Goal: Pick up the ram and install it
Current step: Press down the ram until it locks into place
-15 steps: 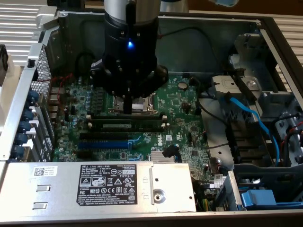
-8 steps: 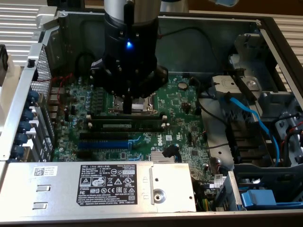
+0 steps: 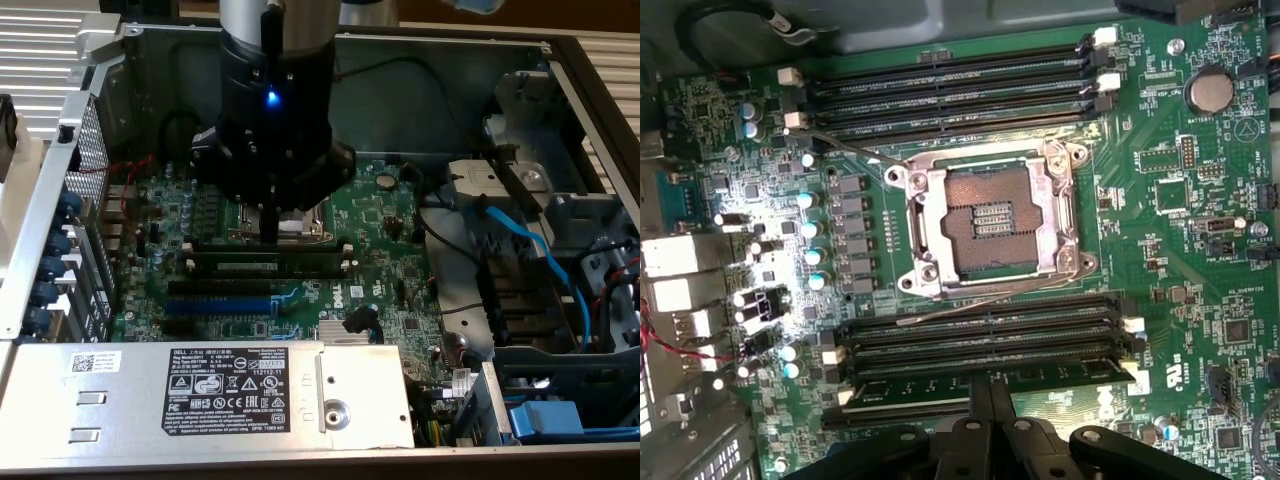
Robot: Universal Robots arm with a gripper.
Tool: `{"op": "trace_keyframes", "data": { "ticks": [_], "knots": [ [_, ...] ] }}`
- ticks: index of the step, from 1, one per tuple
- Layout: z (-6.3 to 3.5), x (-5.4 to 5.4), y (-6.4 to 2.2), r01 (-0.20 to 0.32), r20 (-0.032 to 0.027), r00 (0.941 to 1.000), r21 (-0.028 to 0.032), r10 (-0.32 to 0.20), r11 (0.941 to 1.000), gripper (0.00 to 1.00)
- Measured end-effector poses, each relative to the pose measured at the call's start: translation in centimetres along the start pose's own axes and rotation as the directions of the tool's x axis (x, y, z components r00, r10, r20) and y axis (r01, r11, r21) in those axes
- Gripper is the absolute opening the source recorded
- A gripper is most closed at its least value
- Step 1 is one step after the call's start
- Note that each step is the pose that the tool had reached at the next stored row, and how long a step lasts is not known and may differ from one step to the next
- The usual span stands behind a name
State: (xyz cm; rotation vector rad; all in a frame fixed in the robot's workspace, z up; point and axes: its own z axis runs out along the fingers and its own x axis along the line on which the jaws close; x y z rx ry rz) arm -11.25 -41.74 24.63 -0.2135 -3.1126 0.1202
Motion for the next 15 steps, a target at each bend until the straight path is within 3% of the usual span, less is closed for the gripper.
{"op": "trace_keyframes", "data": {
  "ticks": [15],
  "knots": [
    [0.04, -0.2, -0.56, 0.0, -0.0002, 1.0, -0.0012, 0.0, 1.0, 0.1]
  ]
}}
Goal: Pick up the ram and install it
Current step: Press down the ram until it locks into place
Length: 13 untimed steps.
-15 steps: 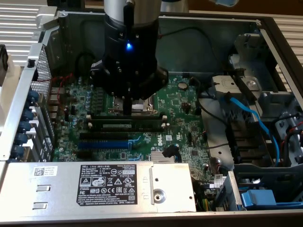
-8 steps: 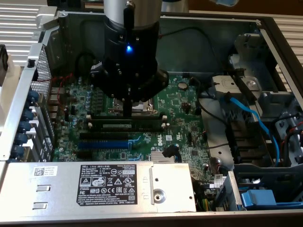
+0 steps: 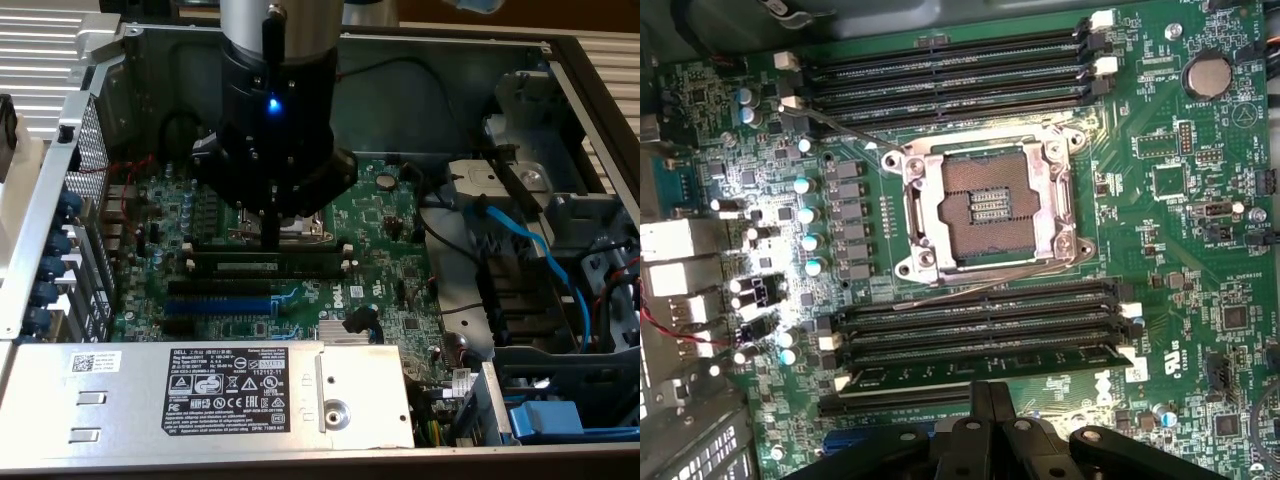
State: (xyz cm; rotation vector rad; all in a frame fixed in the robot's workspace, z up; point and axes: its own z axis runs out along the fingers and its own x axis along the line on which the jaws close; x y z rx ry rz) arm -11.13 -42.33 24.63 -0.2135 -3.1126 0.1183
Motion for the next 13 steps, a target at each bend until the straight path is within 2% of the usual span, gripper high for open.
{"op": "trace_keyframes", "data": {
  "ticks": [4, 13],
  "knots": [
    [0.03, -0.22, -0.37, 0.0, -0.0001, 1.0, -0.0015, 0.0, 1.0, 0.1],
    [0.04, -0.59, -0.58, 0.0, -0.0005, 1.0, -0.0038, 0.0, 1.0, 0.1]
  ]
}}
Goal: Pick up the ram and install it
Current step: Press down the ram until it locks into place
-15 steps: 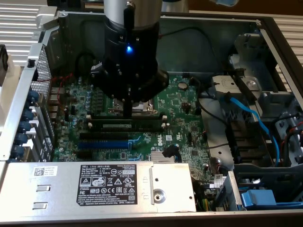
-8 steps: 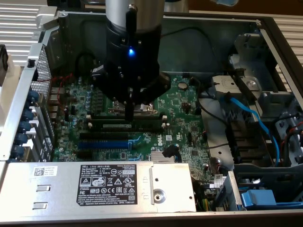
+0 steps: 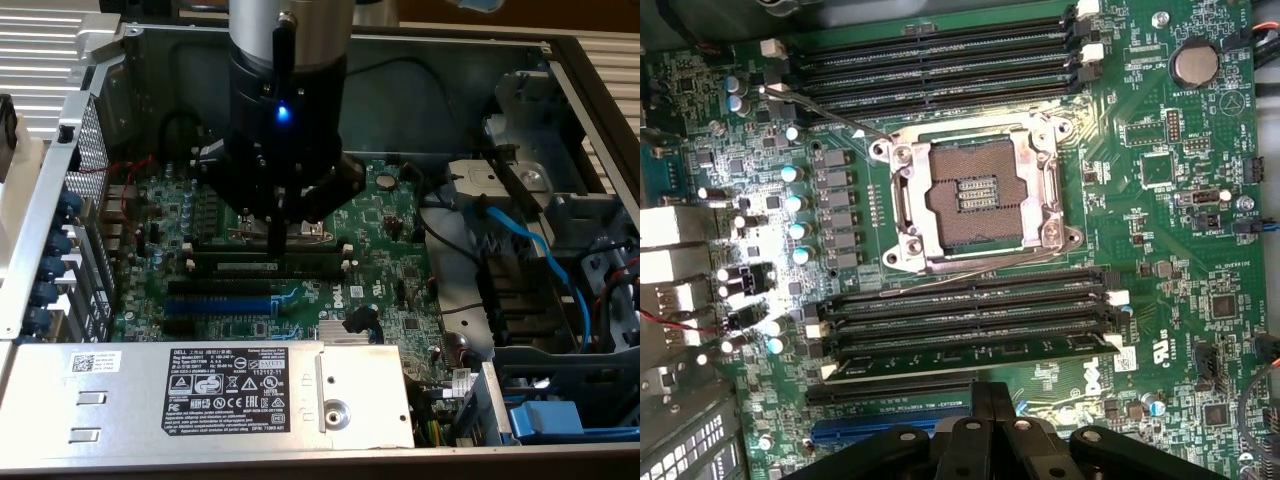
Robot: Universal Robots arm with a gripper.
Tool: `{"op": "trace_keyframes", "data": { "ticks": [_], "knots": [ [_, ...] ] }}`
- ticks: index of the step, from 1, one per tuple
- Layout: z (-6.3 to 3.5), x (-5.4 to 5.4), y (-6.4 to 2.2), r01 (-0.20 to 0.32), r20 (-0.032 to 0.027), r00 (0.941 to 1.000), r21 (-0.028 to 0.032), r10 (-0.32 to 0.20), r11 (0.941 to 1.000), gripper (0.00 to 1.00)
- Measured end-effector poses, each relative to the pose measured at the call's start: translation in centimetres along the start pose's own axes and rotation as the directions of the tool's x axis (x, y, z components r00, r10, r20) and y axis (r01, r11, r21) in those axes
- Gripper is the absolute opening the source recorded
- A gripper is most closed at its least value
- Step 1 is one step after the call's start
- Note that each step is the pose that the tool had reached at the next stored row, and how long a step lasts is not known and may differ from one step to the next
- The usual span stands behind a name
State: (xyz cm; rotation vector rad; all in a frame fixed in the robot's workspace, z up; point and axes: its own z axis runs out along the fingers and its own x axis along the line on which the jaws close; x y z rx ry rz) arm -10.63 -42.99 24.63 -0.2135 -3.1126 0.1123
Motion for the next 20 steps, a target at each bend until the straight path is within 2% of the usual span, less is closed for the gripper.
{"op": "trace_keyframes", "data": {
  "ticks": [7, 13, 20],
  "knots": [
    [0.01, -0.03, -0.06, 0.0, 0.0, 1.0, -0.0016, 0.0, 1.0, 0.1],
    [-0.22, -0.02, -0.07, 0.006, 0.0046, 1.0, -0.002, -0.006, 1.0, 0.1],
    [-0.23, -0.02, -0.07, 0.006, 0.0047, 1.0, -0.0019, -0.006, 1.0, 0.1]
  ]
}}
